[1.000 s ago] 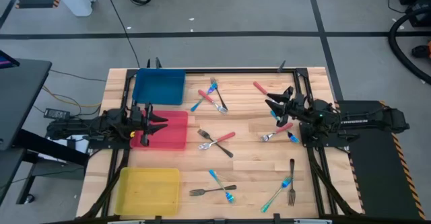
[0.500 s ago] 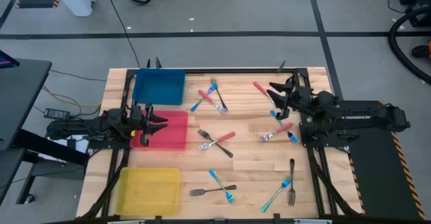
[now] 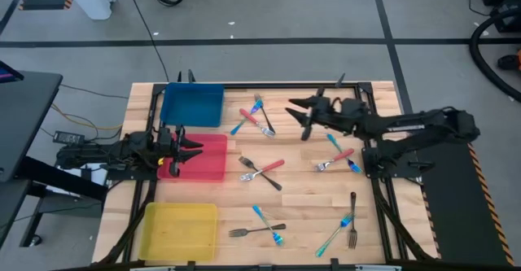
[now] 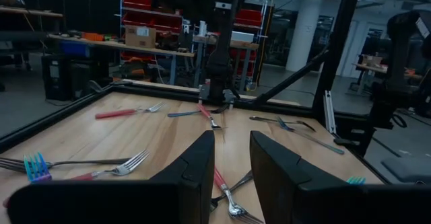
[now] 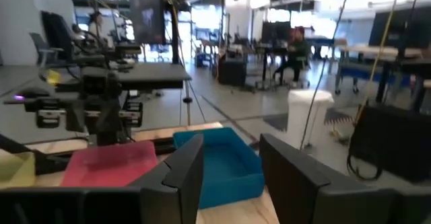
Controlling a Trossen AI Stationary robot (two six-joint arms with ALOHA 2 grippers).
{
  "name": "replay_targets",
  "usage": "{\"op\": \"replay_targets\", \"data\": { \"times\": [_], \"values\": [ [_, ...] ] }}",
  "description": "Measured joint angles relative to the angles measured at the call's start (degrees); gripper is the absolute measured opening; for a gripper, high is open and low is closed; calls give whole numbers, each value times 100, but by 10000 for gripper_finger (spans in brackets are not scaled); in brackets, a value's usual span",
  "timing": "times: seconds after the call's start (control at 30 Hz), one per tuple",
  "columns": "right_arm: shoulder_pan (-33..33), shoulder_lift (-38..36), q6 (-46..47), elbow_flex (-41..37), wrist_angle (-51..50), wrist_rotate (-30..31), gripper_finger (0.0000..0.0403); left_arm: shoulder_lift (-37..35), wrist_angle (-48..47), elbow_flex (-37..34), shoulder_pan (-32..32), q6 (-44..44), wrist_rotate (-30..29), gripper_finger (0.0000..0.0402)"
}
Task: Sort silverware by color (type)
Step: Put the top left pink fork into the blue bin
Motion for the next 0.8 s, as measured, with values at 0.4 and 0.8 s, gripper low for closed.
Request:
{"op": "replay_targets", "data": {
  "times": [0.4, 0.8],
  "values": [
    [-184, 1979, 1020, 1247, -874, 208, 154, 0, 541, 0, 0, -25, 0, 96],
    [-508, 3299, 1518, 2415, -2626, -38, 154, 0, 502, 0, 11, 57, -6, 96]
  ]
}}
